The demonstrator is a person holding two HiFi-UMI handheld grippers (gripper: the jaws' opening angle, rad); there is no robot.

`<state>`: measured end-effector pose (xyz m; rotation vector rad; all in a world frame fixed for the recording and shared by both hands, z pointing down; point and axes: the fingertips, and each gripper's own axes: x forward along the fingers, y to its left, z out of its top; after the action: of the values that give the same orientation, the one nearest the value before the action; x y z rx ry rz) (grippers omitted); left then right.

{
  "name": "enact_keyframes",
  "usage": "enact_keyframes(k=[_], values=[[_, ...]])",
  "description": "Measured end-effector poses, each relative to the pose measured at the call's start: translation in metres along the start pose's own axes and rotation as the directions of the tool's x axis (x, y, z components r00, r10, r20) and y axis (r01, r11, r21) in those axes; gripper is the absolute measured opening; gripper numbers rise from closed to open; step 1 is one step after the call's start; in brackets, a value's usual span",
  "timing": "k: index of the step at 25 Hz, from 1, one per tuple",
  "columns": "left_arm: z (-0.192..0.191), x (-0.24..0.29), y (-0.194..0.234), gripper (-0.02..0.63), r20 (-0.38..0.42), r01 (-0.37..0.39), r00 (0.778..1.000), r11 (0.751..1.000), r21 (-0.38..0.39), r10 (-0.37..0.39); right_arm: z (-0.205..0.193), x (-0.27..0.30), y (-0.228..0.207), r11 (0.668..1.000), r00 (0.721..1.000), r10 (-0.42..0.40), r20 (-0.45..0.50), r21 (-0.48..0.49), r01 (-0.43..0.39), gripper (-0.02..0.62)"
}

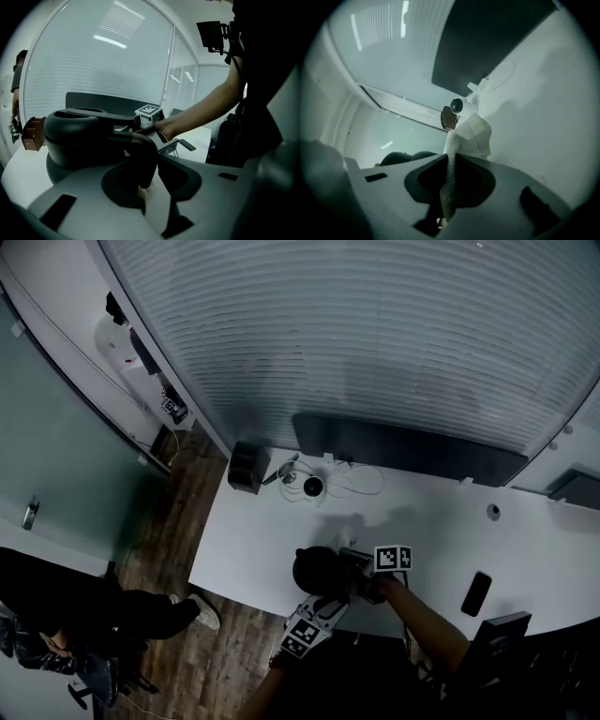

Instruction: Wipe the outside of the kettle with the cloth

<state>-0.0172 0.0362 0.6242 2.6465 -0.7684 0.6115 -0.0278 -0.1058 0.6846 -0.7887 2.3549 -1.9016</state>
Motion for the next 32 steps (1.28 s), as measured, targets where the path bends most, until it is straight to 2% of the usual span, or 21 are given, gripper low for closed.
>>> enact_keyframes(k=[2,4,5,7,9,10,11,14,16,18,20,22,23,24,26,28,29,32], values=[[0.0,0.002,0.001,0.104,-0.009,0.019,1.0,1.0,0.013,-0.019,0.008,0.002,0.013,0.998,0.998,0.061,-0.005,0.013,-0.061,0.035],[-0.003,0.003,0.001,0.104,-0.027,0.053,0.998,0.998,0.032,-0.052,0.02,0.006,0.048,0.986,0.989,0.133,-0.064,-0.096,-0.138,0.035],[-0.005,0.003,0.001,0.104,-0.038,0.072,0.997,0.997,0.039,-0.07,0.02,0.01,0.064,0.969,0.98,0.143,-0.14,-0.18,-0.168,0.035],[-0.006,0.001,0.0,0.101,-0.052,0.1,0.994,0.994,0.041,-0.098,0.011,0.021,0.083,0.916,0.94,0.102,-0.325,-0.339,-0.216,0.035],[-0.006,0.0,0.0,0.101,-0.049,0.108,0.993,0.993,0.043,-0.106,0.005,0.034,0.081,0.869,0.894,0.024,-0.448,-0.432,-0.24,0.035],[-0.005,0.0,0.001,0.101,-0.048,0.106,0.993,0.993,0.046,-0.104,0.007,0.041,0.074,0.863,0.88,-0.003,-0.474,-0.446,-0.237,0.035],[-0.005,0.0,0.002,0.101,-0.049,0.102,0.994,0.994,0.048,-0.1,0.01,0.049,0.063,0.872,0.873,-0.021,-0.486,-0.436,-0.222,0.035],[-0.003,0.0,0.002,0.101,-0.047,0.094,0.995,0.994,0.047,-0.092,0.009,0.064,0.021,0.936,0.87,-0.033,-0.492,-0.322,-0.146,0.035],[-0.003,-0.001,-0.002,0.101,-0.047,0.094,0.995,0.995,0.04,-0.092,0.005,0.063,0.02,0.953,0.878,0.004,-0.479,-0.265,-0.149,0.035],[-0.003,-0.002,-0.003,0.101,-0.045,0.092,0.995,0.995,0.04,-0.09,0.009,0.057,0.047,0.929,0.874,0.053,-0.483,-0.298,-0.221,0.035],[-0.002,-0.002,-0.002,0.101,-0.042,0.091,0.995,0.995,0.04,-0.09,0.009,0.05,0.074,0.875,0.845,0.079,-0.529,-0.369,-0.313,0.035],[-0.003,-0.002,-0.001,0.101,-0.042,0.093,0.995,0.995,0.038,-0.092,0.003,0.048,0.086,0.821,0.819,0.069,-0.57,-0.434,-0.371,0.035],[-0.003,-0.002,-0.001,0.101,-0.041,0.094,0.995,0.995,0.037,-0.092,0.003,0.052,0.083,0.817,0.819,0.061,-0.57,-0.442,-0.369,0.035],[-0.002,-0.002,0.0,0.101,-0.039,0.094,0.995,0.995,0.036,-0.092,0.006,0.057,0.074,0.836,0.826,0.058,-0.56,-0.426,-0.347,0.035],[-0.001,-0.001,0.0,0.101,-0.036,0.093,0.995,0.995,0.031,-0.092,0.008,0.069,0.044,0.9,0.843,0.053,-0.535,-0.339,-0.272,0.035],[-0.001,-0.002,-0.001,0.101,-0.034,0.095,0.995,0.995,0.024,-0.094,0.004,0.072,0.021,0.94,0.859,0.045,-0.51,-0.27,-0.209,0.035],[-0.001,-0.002,-0.002,0.101,-0.034,0.097,0.995,0.995,0.022,-0.096,0.005,0.069,0.022,0.941,0.869,0.046,-0.493,-0.27,-0.203,0.035],[-0.001,-0.001,-0.002,0.101,-0.034,0.099,0.995,0.995,0.028,-0.098,0.011,0.048,0.057,0.909,0.887,0.093,-0.452,-0.326,-0.261,0.035]])
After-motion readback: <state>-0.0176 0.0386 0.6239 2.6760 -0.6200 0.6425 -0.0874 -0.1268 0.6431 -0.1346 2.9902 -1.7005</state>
